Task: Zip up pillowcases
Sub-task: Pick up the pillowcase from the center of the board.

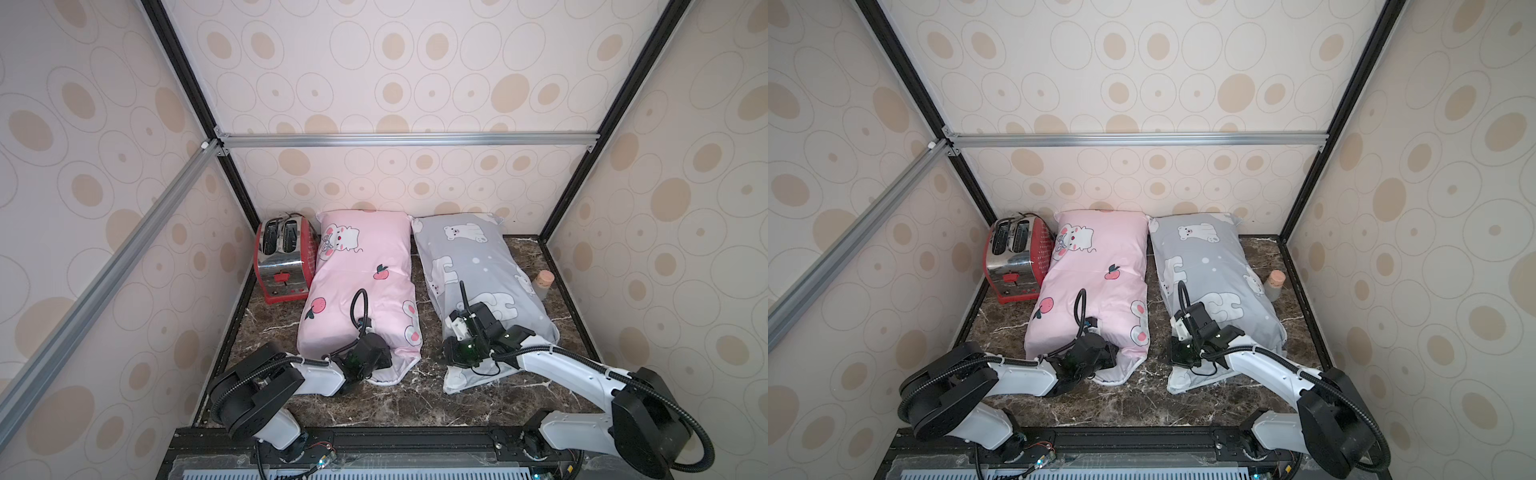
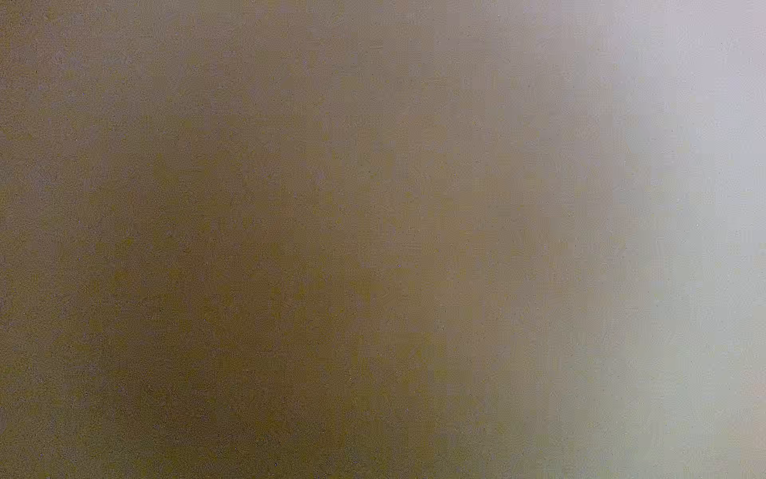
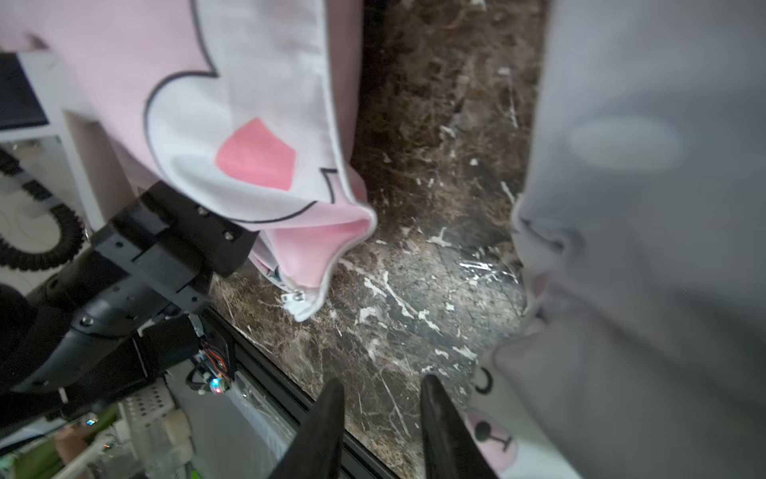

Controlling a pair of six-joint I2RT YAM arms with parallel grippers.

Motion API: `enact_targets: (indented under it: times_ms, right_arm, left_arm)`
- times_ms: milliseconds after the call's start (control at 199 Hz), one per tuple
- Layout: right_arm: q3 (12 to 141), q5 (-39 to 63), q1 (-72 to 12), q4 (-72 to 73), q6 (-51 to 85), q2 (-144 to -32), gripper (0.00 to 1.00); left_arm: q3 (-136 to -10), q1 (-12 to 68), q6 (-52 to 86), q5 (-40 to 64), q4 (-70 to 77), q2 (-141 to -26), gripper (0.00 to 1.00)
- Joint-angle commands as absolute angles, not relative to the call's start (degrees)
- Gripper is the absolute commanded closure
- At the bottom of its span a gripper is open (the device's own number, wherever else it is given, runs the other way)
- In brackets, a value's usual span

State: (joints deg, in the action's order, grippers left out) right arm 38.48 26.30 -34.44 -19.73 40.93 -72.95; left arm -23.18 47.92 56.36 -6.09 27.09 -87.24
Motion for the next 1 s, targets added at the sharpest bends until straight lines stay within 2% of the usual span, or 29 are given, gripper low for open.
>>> enact_targets:
  times_ms: [0,206,582,993]
  right_arm:
    - [37.9,30.8,-34.6,-11.8,46.6,-75.4,0.71]
    - [35.0,34.4,-34.6,2.2,53.8,-78.9,0.70]
    - [32.7,33.4,-34.8,9.5,58.8,-82.8,0.65]
    - [31.6,33.7,-36.5,15.6,63.7,-85.6,0.69]
  left_arm:
    - [-22.6,48.2,58.3,-3.7,24.6,-89.5,0.85]
    - [-21.9,48.2,58.7,-3.8,25.4,-89.0,0.85]
    - [-22.3,48.2,58.8,-3.9,25.0,-88.8,0.86]
    - [-22.6,48.6,59.3,-4.9,24.8,-88.6,0.87]
